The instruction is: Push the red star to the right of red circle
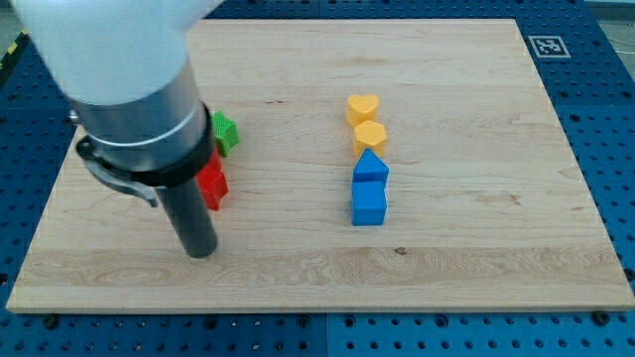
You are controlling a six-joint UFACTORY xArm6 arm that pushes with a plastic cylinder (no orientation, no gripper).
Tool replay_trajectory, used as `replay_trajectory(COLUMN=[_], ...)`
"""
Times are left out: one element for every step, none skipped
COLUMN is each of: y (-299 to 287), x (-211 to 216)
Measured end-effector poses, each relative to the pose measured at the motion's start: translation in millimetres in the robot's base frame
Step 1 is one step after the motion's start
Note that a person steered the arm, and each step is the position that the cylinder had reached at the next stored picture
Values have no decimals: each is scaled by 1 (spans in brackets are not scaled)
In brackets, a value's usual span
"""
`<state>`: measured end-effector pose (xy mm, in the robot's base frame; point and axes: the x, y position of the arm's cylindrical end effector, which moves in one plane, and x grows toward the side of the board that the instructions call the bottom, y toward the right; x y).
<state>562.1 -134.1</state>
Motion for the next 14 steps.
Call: replay_trajectory(y=[-18,-24,-24,-18,-12,-6,-2,5,8,8,8,10,10,10], x=[-25,-35,-35,-35,-35,-35,-35,-35,-37,-41,-46,-47,-48,-50])
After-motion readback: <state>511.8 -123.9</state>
